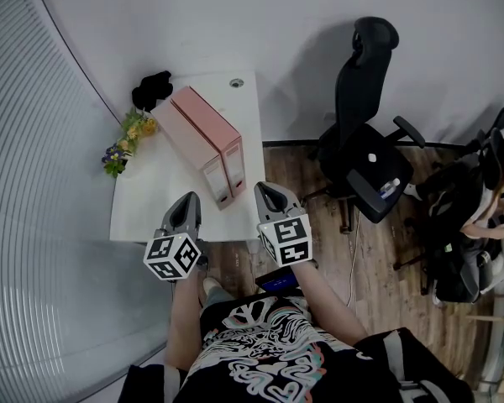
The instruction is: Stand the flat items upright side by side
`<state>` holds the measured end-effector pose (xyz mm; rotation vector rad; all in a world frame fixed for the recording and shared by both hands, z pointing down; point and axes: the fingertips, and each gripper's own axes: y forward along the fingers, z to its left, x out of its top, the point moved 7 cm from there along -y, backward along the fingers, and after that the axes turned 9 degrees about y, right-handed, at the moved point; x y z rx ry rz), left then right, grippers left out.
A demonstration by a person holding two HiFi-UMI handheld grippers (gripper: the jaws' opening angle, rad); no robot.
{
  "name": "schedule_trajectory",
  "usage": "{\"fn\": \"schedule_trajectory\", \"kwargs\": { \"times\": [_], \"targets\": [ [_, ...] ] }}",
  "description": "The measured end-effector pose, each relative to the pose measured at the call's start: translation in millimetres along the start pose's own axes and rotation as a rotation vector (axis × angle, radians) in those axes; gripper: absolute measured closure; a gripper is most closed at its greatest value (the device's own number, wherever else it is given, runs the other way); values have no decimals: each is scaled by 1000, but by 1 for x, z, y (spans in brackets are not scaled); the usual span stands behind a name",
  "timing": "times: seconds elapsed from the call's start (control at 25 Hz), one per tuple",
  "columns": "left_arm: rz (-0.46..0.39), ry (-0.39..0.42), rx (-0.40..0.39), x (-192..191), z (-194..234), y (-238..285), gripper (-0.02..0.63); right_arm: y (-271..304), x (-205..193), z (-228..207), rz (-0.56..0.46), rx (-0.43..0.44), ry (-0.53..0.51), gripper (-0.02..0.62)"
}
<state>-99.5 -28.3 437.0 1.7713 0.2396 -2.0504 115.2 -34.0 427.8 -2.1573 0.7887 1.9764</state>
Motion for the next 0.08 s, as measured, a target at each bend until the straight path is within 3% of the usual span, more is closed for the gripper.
{"fn": "schedule_trajectory", "kwargs": {
  "times": [0.08],
  "targets": [
    [1, -1, 1, -1, -2, 0, 606, -1, 0, -2, -2, -3, 2, 597]
  ]
}}
